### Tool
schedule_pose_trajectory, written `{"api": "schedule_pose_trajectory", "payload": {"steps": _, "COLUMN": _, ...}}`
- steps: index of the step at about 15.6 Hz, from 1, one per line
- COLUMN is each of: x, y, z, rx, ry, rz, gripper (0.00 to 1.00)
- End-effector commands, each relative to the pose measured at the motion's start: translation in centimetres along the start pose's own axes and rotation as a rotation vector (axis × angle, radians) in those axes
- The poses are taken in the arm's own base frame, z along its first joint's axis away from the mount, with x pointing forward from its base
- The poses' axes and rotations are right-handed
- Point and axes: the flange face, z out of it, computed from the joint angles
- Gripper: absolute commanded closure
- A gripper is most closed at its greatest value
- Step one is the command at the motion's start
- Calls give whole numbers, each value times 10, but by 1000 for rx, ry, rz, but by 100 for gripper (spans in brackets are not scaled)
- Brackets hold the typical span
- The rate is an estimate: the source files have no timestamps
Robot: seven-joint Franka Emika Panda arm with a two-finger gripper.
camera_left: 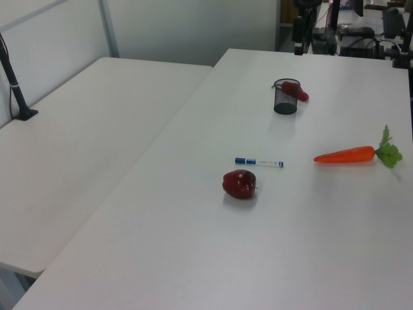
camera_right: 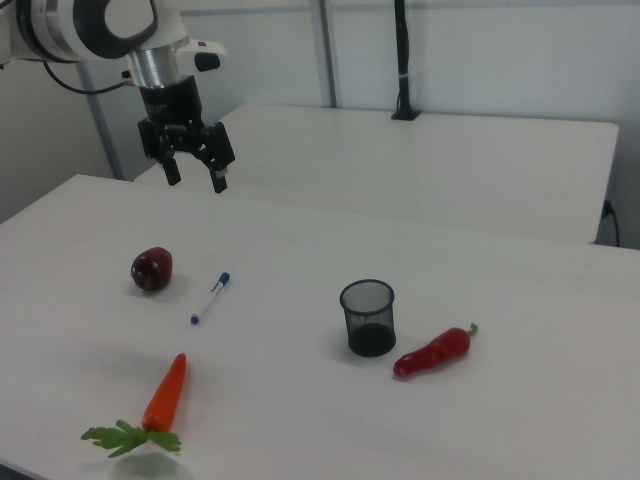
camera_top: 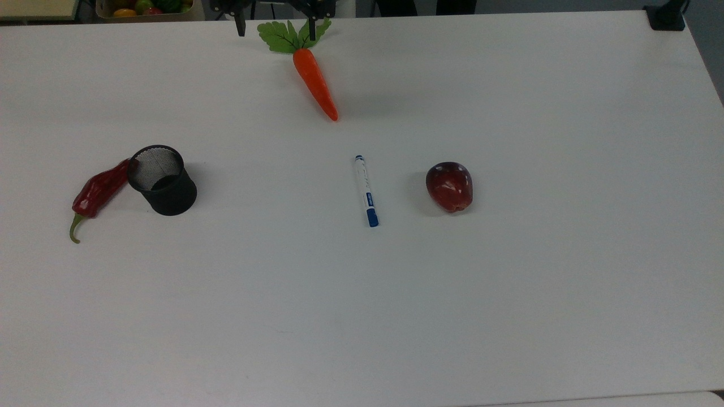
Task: Place marker
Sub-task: 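Move the open gripper down toward the white marker with blue cap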
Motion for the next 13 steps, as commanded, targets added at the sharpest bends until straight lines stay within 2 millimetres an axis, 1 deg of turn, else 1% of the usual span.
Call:
{"api": "schedule_pose_trajectory", "payload": {"steps": 1, "x": -3, "y": 1, "z": 5, "rx": 18, "ry": 10, "rz": -14, "gripper": 0}}
{"api": "schedule_pose_trajectory", "payload": {"steps": 5, "x": -1, "y": -4, "z": 7, "rx": 21, "ry": 11, "rz": -32, "gripper": 0}}
{"api": "schedule_pose_trajectory", "payload": {"steps": 7, "x": 5, "y": -7, "z": 12, "rx": 22, "ry": 29, "rz": -37, "gripper": 0}}
{"api": "schedule_pose_trajectory", "payload": {"steps": 10, "x": 19, "y": -15, "z": 26, "rx": 27, "ry": 48, "rz": -39, "gripper": 0}}
{"api": "schedule_pose_trajectory", "payload": {"steps": 12, "x": 29, "y": -33, "z": 43, "rx": 28, "ry": 44, "rz": -65, "gripper": 0}}
{"api": "schedule_pose_trajectory", "payload": {"steps": 13, "x": 35, "y": -40, "z": 56, "rx": 24, "ry": 33, "rz": -75, "gripper": 0}}
